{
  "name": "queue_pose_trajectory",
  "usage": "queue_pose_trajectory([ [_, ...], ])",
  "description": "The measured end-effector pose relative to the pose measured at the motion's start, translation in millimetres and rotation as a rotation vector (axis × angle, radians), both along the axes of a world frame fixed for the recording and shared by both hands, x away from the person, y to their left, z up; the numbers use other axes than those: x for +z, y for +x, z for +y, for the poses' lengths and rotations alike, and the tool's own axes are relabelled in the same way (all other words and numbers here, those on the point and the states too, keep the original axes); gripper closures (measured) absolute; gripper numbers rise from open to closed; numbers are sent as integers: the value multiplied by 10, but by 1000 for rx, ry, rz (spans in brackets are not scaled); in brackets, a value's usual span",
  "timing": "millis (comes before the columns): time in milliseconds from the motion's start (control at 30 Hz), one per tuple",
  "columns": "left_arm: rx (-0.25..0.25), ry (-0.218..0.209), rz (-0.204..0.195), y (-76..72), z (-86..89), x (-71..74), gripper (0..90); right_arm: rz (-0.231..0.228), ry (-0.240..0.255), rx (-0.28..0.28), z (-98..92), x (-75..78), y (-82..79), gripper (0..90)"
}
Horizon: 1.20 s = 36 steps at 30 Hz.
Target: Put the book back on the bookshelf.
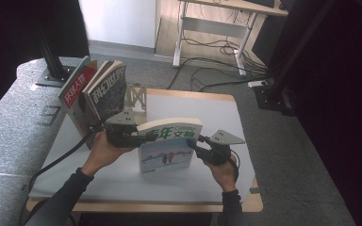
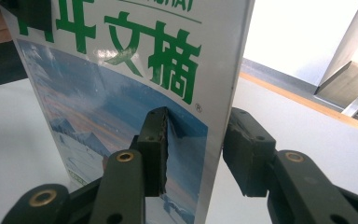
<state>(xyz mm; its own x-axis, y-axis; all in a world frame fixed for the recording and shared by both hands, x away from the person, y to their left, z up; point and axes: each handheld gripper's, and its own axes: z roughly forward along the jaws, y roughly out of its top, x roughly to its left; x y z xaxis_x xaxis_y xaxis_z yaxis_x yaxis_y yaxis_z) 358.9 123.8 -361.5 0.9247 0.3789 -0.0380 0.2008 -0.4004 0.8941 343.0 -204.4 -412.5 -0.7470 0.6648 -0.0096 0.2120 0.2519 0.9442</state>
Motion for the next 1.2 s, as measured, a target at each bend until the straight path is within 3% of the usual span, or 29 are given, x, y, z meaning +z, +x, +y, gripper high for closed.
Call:
queue_pose_trajectory([
  [233, -4, 15, -13, -15, -7, 11, 734, 6, -27, -12, -18, -26, 12, 580],
  [333, -3, 30, -15, -6, -6, 22, 734, 16, -35, -35, -91, -90, 6, 525],
  [567, 23, 41, 11, 53, -6, 39, 734, 73, -22, -85, -279, -215, 23, 439],
  [600, 26, 44, 16, 59, -7, 43, 734, 103, -12, -114, -360, -277, 43, 408],
  [667, 28, 47, 16, 59, -9, 46, 735, 116, -12, -122, -386, -299, 54, 392],
  [700, 27, 54, 14, 58, -11, 51, 735, 157, -19, -148, -454, -372, 93, 362],
  [833, 18, 63, 10, 48, -16, 59, 735, 183, -29, -185, -520, -458, 123, 331],
  [1200, 0, 89, -33, -27, -41, 68, 731, 288, -196, -261, -542, -822, 230, 127],
])
